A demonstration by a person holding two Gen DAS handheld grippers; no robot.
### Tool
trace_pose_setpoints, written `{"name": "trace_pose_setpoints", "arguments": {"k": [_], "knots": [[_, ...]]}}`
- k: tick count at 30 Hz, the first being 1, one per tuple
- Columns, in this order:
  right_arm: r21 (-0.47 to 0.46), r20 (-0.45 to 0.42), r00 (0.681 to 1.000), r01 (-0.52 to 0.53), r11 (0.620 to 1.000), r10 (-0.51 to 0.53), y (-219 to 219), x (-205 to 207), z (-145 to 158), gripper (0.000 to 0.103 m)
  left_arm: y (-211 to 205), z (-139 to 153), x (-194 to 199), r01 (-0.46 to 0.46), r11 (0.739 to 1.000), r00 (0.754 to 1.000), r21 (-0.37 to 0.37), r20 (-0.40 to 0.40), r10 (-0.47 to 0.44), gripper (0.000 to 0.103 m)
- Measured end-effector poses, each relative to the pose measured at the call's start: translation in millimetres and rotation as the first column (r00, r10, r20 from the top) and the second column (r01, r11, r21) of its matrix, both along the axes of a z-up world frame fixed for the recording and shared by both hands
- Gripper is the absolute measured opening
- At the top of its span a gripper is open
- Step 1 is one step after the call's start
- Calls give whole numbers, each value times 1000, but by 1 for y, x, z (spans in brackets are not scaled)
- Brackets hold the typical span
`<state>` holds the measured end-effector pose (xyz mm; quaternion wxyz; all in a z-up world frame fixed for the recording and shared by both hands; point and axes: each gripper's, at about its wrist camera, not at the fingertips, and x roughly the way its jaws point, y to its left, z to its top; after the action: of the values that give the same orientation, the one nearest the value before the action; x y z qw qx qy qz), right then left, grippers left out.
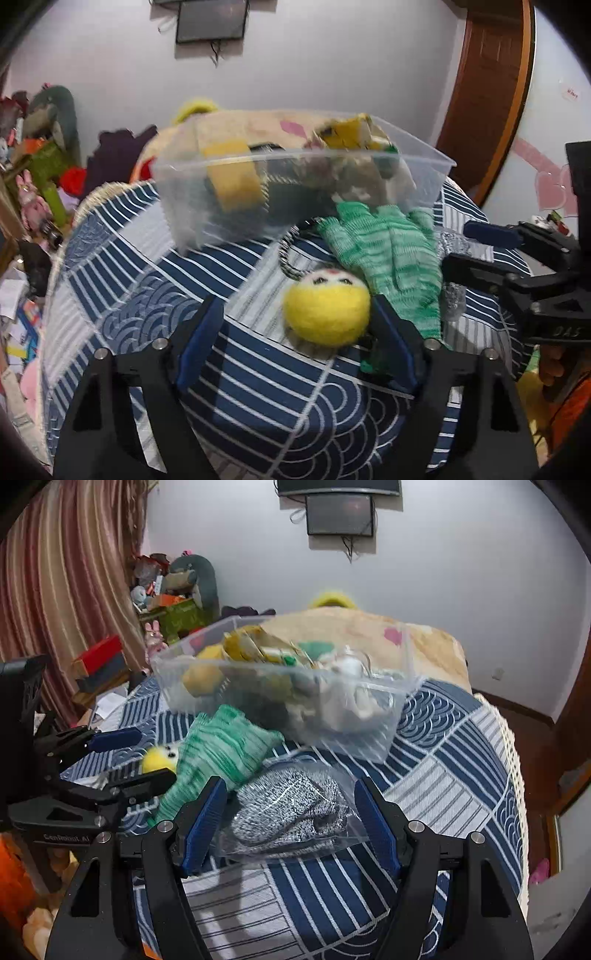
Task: Organize soft objects
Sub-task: 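Grasp the yellow felt ball with the left gripper while the right grasps the bagged grey sock, then drop the felt ball into the box with the left gripper while the right drops the bagged sock in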
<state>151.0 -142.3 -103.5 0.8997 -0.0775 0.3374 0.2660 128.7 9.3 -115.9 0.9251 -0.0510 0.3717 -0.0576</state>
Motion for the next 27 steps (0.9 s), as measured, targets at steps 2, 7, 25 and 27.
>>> {"name": "trace_pose_setpoints", "arguments": {"k": [2, 7, 25, 27], "knots": [[-8, -16, 1000, 3, 1000, -4, 0, 1, -5, 69, -3, -2, 1, 7, 1000, 1000, -13, -3, -7, 73], [-22, -28, 1000, 14, 1000, -14, -2, 3, -14, 69, -9, -3, 1, 36, 999, 999, -36, -2, -36, 51], [45, -3, 1000, 23, 999, -23, -15, -5, -3, 32, 21, 22, -22, -47, 998, 996, -50, 68, 50, 45], [59, 2, 1000, 28, 998, -28, -18, -7, 1, 31, 25, 27, -25, -59, 997, 995, -42, 82, 63, 45]]}}
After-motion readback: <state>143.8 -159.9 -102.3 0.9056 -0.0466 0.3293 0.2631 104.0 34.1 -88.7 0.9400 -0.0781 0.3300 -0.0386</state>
